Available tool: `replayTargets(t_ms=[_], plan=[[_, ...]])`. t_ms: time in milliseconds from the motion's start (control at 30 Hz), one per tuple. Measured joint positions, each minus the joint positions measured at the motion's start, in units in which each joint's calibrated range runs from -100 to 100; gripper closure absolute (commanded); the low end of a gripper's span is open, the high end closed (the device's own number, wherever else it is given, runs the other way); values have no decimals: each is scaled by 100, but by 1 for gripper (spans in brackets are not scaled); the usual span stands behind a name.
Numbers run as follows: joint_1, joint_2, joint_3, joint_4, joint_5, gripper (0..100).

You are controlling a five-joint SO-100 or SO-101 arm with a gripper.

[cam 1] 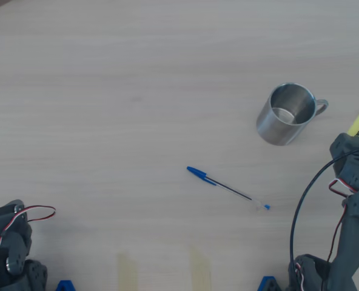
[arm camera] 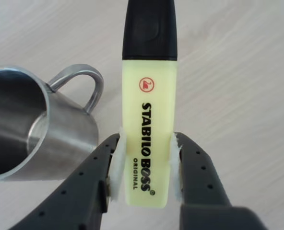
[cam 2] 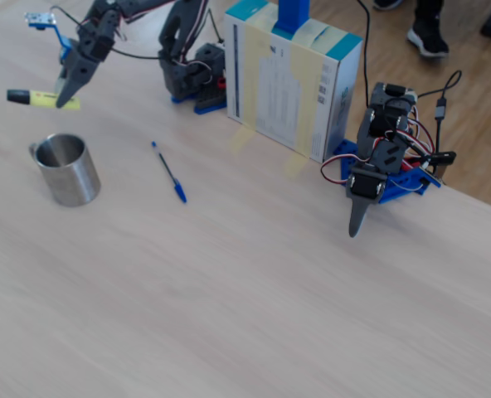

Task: Grab the yellow pen and put it in the silver cup.

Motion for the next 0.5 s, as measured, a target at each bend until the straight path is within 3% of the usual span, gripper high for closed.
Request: replayTargets(t_ms=[500], plan=[[-669, -825, 9, -1286, 15, 98]])
